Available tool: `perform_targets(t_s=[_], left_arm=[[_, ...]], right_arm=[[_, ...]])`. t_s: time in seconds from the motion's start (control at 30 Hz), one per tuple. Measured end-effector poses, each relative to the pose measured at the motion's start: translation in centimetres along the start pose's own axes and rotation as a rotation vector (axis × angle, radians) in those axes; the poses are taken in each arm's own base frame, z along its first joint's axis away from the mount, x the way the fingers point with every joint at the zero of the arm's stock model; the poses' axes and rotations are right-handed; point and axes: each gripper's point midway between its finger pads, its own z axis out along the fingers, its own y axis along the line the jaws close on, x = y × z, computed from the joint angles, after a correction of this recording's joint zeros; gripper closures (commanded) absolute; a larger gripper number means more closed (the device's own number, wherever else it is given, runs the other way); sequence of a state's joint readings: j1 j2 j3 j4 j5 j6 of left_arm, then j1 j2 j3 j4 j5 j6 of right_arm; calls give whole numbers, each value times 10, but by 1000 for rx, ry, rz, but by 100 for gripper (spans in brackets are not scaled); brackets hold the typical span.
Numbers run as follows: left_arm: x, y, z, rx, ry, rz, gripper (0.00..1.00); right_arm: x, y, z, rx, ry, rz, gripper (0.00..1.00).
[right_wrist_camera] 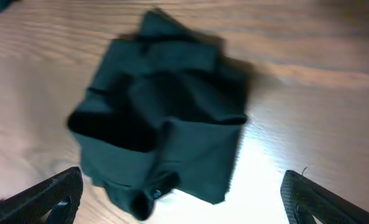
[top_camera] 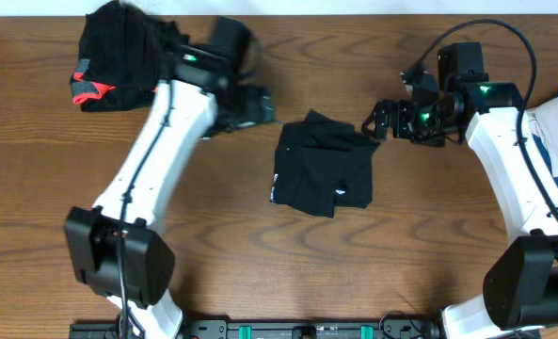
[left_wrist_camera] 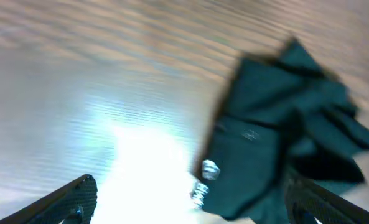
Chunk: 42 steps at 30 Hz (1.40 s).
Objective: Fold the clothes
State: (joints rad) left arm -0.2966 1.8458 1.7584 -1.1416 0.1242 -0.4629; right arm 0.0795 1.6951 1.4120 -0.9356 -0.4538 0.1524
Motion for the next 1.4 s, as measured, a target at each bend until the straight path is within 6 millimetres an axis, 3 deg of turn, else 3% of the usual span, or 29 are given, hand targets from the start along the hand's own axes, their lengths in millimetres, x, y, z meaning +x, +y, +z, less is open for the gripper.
perform_targets(t_s=[0.17,0.3,0.4,0.6,0.7,0.87,1.1,1.3,1.4], left_arm=[[-17,33,-2,-31,-18,-79,1],[-25,50,-4,-45,-27,-112,2],[-27,59,-5,-51,-27,-133,2],[-24,71,-6,-69,-3,-131,2],[-23,71,-6,-71,2,-125,2],[-23,72,-6,-71,2,-117,2],[-23,72,-6,-71,3,-110,2],[-23,72,-6,-71,2,-110,2],[-23,72,-6,-71,2,-110,2]], right_arm=[[-3,34,13,-37,-21,-111,8],[3,61,36,-32,-8,-232,10],[14,71,55,-17,36,-314,9],[35,63,87,79,130,-442,12],[41,57,93,107,163,-469,18],[50,49,91,136,205,-482,31],[61,43,88,157,256,-486,58],[71,36,83,182,306,-476,71],[75,29,75,227,337,-459,88]])
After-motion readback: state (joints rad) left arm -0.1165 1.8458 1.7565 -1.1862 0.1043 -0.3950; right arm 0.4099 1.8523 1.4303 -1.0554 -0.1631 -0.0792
